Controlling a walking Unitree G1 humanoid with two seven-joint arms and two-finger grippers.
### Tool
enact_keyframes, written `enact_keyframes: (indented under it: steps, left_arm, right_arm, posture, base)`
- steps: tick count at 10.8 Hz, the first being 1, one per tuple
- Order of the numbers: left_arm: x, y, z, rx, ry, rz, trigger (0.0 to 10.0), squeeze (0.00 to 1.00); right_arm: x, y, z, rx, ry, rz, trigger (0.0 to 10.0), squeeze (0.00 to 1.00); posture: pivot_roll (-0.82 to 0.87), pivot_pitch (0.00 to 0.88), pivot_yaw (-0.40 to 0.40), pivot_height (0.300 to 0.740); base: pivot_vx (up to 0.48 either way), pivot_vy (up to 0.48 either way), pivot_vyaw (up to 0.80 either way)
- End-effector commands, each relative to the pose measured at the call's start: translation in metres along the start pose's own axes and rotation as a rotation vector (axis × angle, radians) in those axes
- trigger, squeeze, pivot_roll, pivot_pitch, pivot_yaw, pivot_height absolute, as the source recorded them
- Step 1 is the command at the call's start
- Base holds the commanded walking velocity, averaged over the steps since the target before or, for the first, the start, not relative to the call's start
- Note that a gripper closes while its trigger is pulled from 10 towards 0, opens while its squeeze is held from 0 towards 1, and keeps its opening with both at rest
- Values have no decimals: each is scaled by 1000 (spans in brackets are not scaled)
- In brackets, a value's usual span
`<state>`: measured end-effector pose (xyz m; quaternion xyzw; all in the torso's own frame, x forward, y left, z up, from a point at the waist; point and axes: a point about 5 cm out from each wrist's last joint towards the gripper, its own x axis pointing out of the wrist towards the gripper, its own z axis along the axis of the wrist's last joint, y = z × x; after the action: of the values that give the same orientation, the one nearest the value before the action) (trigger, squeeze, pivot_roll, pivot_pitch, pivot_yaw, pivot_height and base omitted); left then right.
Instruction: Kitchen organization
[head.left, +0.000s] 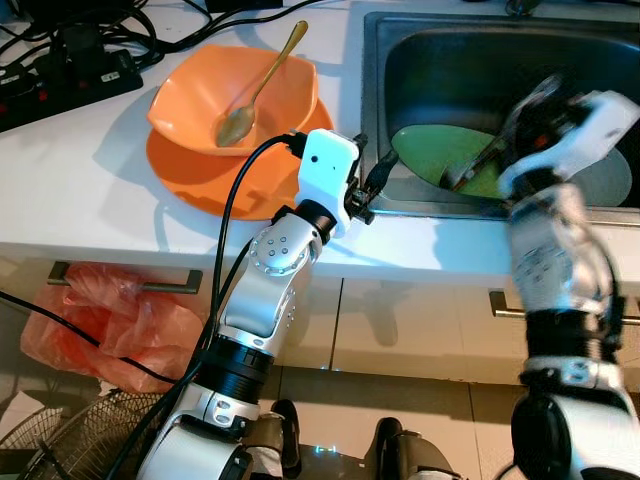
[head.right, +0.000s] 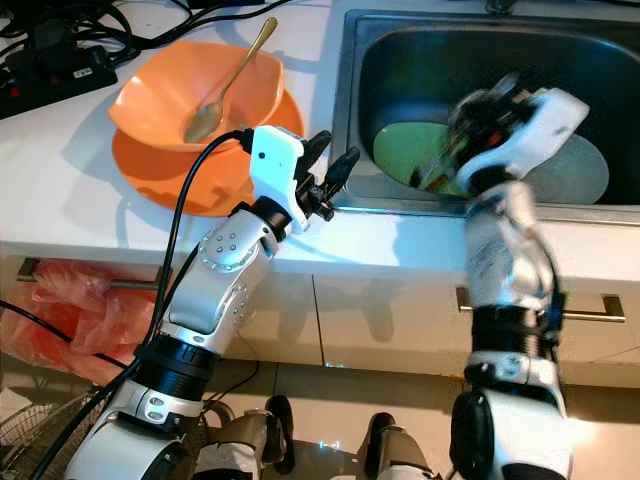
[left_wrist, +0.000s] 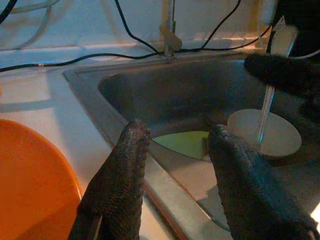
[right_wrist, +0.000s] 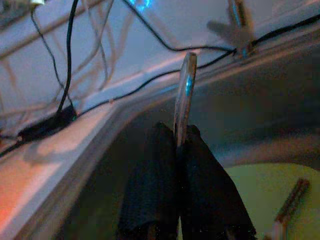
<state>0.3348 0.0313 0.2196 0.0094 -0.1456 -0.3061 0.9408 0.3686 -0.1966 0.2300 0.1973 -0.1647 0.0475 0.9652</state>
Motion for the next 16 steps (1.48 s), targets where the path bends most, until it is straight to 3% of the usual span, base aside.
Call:
enact_keyframes:
  steps: [1, 10, 11, 12, 15, 16]
  left_arm:
    - [-3, -5, -6, -4, 31, -21, 10000, 0]
    - [-2, -7, -8, -3, 35, -19, 10000, 0]
    - [-2, -6, -8, -3, 34, -17, 10000, 0]
    - [-1, -6, -8, -2, 34, -16, 10000, 0]
    - [-1, -5, -7, -3, 31, -13, 10000, 0]
    - [-1, -6, -7, -3, 31, -13, 10000, 0]
  right_arm:
    - [-1, 1, -2, -16, 1, 13, 10000, 0]
    - [-4, 10, -30, -78, 98, 41, 10000, 12]
    - [-4, 10, -30, -75, 99, 46, 10000, 596]
    - [-4, 10, -30, -75, 101, 46, 10000, 1000]
    - [-3, 9, -30, -78, 100, 40, 10000, 1000]
    - [-3, 9, -30, -82, 101, 38, 10000, 906]
  posture:
    - [60, 224, 12, 740]
    - [60, 208, 5, 740]
    - [60, 206, 4, 740]
    - [59, 207, 5, 740]
    - [60, 208, 3, 740]
    - [60, 210, 3, 740]
  base:
    - [0, 0, 0]
    - [0, 0, 0]
    - [0, 0, 0]
    - [0, 0, 0]
    - [0, 0, 0]
    - [0, 0, 0]
